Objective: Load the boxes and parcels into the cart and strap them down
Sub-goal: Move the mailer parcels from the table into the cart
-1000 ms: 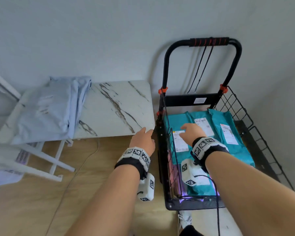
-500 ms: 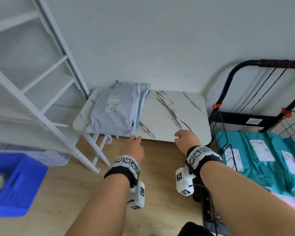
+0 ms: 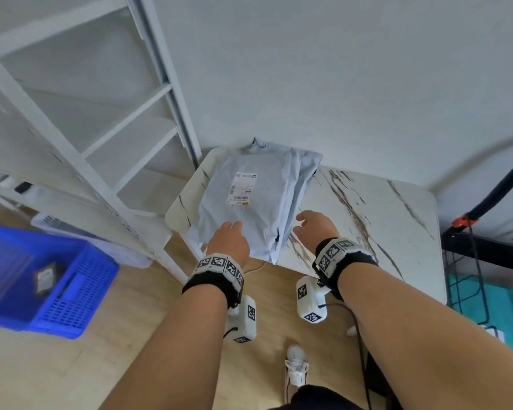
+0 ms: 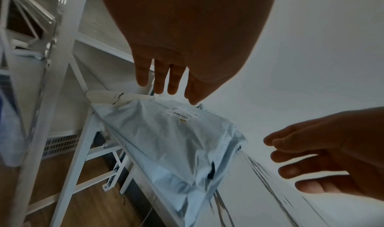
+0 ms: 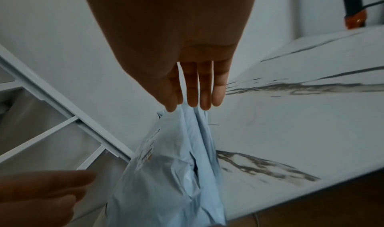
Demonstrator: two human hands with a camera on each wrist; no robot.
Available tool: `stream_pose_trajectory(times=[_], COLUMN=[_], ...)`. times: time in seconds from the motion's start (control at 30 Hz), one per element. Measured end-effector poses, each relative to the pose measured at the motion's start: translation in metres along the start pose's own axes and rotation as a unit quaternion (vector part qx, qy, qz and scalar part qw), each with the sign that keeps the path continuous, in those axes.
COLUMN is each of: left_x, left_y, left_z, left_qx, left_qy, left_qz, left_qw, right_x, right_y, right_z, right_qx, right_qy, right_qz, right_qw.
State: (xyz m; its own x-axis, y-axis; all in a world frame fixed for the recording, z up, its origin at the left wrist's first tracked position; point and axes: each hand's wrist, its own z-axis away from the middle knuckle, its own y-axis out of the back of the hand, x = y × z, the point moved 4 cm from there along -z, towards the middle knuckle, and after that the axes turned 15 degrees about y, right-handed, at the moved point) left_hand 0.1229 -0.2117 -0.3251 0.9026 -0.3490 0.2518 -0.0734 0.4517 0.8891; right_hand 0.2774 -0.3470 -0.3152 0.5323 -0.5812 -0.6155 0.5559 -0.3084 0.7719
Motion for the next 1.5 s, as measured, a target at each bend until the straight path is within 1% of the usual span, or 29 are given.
stream_pose_trajectory(times=[0.07,0.17,0.37,0.47,0.63,0.7,0.8,0.87,0.93,1.03,1.13,1.23,1.3,1.37,1.5], left_x=[-0.001,-0.008,-0.03,-0.032,-0.027,-0.024,-0.016,-0.01,-0.002,0.018,0.046,0.075,0.097,0.115,0.145], left_y=[0.005,0.008,0.007,0.01,0.016,0.016,0.016,0.018,0.025,0.046,0.071,0.098,0.116,0.131,0.162], left_z=[-0.021,-0.05,-0.099,-0.127,-0.17,-0.185,-0.196,-0.2,-0.203,-0.203,-0.197,-0.187,-0.177,-0.168,-0.153], left_qx=[-0.007,-0.009,-0.038,-0.047,-0.089,-0.111,-0.133,-0.137,-0.125,-0.091,-0.033,0.019,0.073,0.11,0.14], left_qy=[0.028,0.046,0.085,0.087,0.065,0.04,-0.015,-0.056,-0.103,-0.172,-0.251,-0.337,-0.393,-0.427,-0.455], left_qz=[0.013,0.026,0.015,0.013,-0.029,-0.053,-0.093,-0.097,-0.093,-0.075,-0.07,-0.066,-0.078,-0.12,-0.177], left_qw=[1.0,0.999,0.996,0.995,0.994,0.992,0.987,0.984,0.982,0.978,0.965,0.939,0.913,0.889,0.861], right_x=[-0.001,-0.003,-0.013,-0.014,-0.016,-0.019,-0.023,-0.027,-0.031,-0.041,-0.058,-0.077,-0.088,-0.097,-0.115], right_y=[-0.002,-0.009,-0.031,-0.038,-0.05,-0.06,-0.071,-0.073,-0.069,-0.056,-0.037,-0.013,0.006,0.027,0.072], right_z=[-0.025,-0.057,-0.091,-0.104,-0.111,-0.113,-0.114,-0.114,-0.114,-0.112,-0.113,-0.115,-0.116,-0.116,-0.112], right_qx=[-0.009,-0.021,-0.058,-0.066,-0.07,-0.076,-0.077,-0.076,-0.052,-0.014,0.007,0.045,0.077,0.107,0.151], right_qy=[-0.005,-0.01,-0.039,-0.069,-0.153,-0.184,-0.231,-0.247,-0.254,-0.253,-0.231,-0.196,-0.168,-0.144,-0.103], right_qz=[-0.018,-0.025,-0.028,-0.021,-0.013,-0.008,-0.005,-0.003,-0.012,-0.031,-0.047,-0.048,-0.042,-0.037,-0.007], right_qw=[1.0,0.999,0.997,0.995,0.986,0.98,0.97,0.966,0.966,0.967,0.972,0.978,0.982,0.983,0.983])
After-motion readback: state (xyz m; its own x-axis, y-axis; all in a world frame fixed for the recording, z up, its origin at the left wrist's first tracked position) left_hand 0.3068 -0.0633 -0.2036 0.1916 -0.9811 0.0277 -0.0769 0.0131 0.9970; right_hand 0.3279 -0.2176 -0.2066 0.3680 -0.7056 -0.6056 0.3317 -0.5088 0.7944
